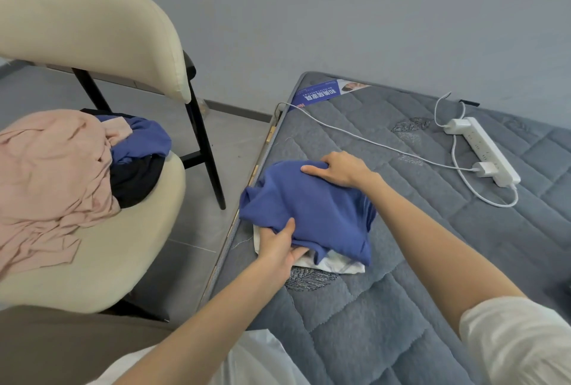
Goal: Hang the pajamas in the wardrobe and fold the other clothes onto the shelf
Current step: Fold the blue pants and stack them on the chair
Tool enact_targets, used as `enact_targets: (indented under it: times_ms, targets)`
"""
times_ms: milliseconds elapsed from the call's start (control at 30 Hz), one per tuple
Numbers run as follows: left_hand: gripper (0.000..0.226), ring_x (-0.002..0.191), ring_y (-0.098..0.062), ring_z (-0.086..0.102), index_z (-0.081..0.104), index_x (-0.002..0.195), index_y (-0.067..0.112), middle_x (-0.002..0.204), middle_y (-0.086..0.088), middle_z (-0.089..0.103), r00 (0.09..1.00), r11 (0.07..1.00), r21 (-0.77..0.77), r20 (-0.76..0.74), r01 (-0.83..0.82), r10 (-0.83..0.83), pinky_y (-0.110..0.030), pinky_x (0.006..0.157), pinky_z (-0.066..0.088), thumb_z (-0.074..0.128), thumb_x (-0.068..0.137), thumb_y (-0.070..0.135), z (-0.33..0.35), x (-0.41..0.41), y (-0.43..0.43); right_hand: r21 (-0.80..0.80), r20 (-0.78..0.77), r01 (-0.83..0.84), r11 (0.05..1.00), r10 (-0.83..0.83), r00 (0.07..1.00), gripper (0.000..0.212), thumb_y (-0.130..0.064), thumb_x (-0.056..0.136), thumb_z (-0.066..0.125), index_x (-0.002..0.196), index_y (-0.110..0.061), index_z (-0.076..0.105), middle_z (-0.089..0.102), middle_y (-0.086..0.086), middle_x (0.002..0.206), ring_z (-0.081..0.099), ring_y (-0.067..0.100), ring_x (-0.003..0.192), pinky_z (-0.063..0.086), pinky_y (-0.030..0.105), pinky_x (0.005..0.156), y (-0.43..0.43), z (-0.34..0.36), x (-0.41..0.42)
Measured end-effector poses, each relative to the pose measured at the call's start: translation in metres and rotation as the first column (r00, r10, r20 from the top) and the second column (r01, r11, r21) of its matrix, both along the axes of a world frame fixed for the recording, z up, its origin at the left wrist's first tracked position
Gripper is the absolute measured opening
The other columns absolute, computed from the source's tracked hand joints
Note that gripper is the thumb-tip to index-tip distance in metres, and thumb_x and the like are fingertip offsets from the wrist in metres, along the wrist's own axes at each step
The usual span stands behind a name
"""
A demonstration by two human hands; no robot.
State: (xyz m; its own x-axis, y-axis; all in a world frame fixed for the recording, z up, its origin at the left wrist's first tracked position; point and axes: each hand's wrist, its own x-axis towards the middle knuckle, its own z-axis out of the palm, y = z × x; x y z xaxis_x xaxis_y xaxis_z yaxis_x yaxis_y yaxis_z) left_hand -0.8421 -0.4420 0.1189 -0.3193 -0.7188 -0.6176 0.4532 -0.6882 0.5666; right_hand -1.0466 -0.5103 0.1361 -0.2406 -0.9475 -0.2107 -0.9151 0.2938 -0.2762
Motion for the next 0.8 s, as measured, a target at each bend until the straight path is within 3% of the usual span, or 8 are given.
enact_targets:
  times_ms: [67, 167, 300, 400, 533, 667, 800]
  targets:
    - [0.029, 0.089, -0.014, 0.062, 0.048, 0.114, 0.023, 0.114, 0.003, 0.059, 1.000, 0.999, -0.036, 0.026, 0.003, -0.002, -0.031, 0.052, 0.056, 0.052, 0.094, 0.003, 0.000, -0.005, 0.009, 0.036, -0.038, -0.012, 0.999, 0.014, 0.999, 0.071, -0.084, 0.076, 0.038, 0.058, -0.015, 0.042, 0.054, -0.002, 0.063, 0.050, 0.014, 0.060, 0.028, 0.029, 0.050, -0.004, 0.010, -0.003]
    - [0.029, 0.099, -0.023, 0.062, 0.047, 0.115, 0.022, 0.118, 0.002, 0.058, 0.999, 0.999, -0.020, 0.026, 0.036, -0.035, -0.031, 0.051, 0.057, 0.052, 0.094, 0.003, -0.005, -0.011, 0.019, 0.106, -0.080, -0.022, 0.994, 0.030, 0.996, 0.070, -0.085, 0.075, 0.038, 0.060, -0.017, 0.046, 0.055, -0.005, 0.068, 0.050, 0.011, 0.064, 0.028, 0.028, 0.052, -0.006, 0.015, -0.007]
    - [0.028, 0.102, -0.026, 0.061, 0.047, 0.120, 0.019, 0.122, -0.003, 0.059, 0.991, 0.985, 0.143, 0.070, 0.101, -0.112, -0.037, 0.071, 0.054, 0.056, 0.094, 0.016, -0.012, -0.002, 0.021, 0.107, -0.144, -0.025, 0.994, 0.041, 0.989, 0.062, -0.081, 0.078, 0.041, 0.062, -0.021, 0.043, 0.052, -0.007, 0.068, 0.052, 0.019, 0.071, 0.029, 0.029, 0.053, 0.002, -0.006, -0.004]
    - [0.037, 0.089, -0.020, 0.061, 0.047, 0.122, 0.026, 0.107, 0.001, 0.062, 0.982, 0.968, 0.209, 0.093, 0.141, -0.164, -0.035, 0.076, 0.049, 0.062, 0.089, 0.034, -0.010, 0.012, 0.015, 0.025, -0.043, 0.015, 1.000, -0.014, 0.999, 0.053, -0.073, 0.083, 0.045, 0.065, -0.023, 0.038, 0.048, -0.009, 0.068, 0.050, 0.020, 0.074, 0.030, 0.030, 0.056, 0.010, -0.025, 0.000]
    - [0.053, 0.102, -0.023, 0.059, 0.048, 0.127, 0.022, 0.120, -0.004, 0.059, 0.973, 0.974, 0.223, 0.216, 0.030, -0.079, -0.034, 0.081, 0.049, 0.072, 0.081, 0.030, -0.008, 0.018, 0.005, -0.088, 0.200, 0.061, 0.994, -0.042, 0.979, 0.053, -0.066, 0.086, 0.048, 0.067, -0.017, 0.042, 0.052, -0.006, 0.066, 0.051, 0.018, 0.067, 0.035, 0.034, 0.064, 0.008, -0.032, 0.012]
    - [0.063, 0.100, -0.021, 0.060, 0.050, 0.129, 0.014, 0.122, -0.007, 0.061, 0.952, 0.985, 0.148, 0.303, -0.085, 0.037, -0.030, 0.072, 0.049, 0.079, 0.074, 0.019, -0.004, 0.021, -0.002, -0.013, 0.312, 0.052, 0.999, -0.045, 0.949, 0.057, -0.071, 0.084, 0.045, 0.069, -0.016, 0.044, 0.052, -0.005, 0.070, 0.051, 0.019, 0.070, 0.038, 0.035, 0.071, -0.008, -0.027, 0.031]
    - [0.050, 0.088, -0.020, 0.064, 0.059, 0.113, 0.009, 0.109, -0.008, 0.067, 0.950, 0.995, 0.096, 0.311, -0.025, -0.006, -0.029, 0.068, 0.051, 0.081, 0.072, 0.026, 0.000, 0.028, -0.016, 0.043, 0.343, 0.025, 0.999, -0.039, 0.938, 0.060, -0.070, 0.080, 0.054, 0.058, -0.016, 0.038, 0.047, -0.004, 0.058, 0.046, 0.015, 0.057, 0.036, 0.029, 0.059, -0.025, -0.017, 0.046]
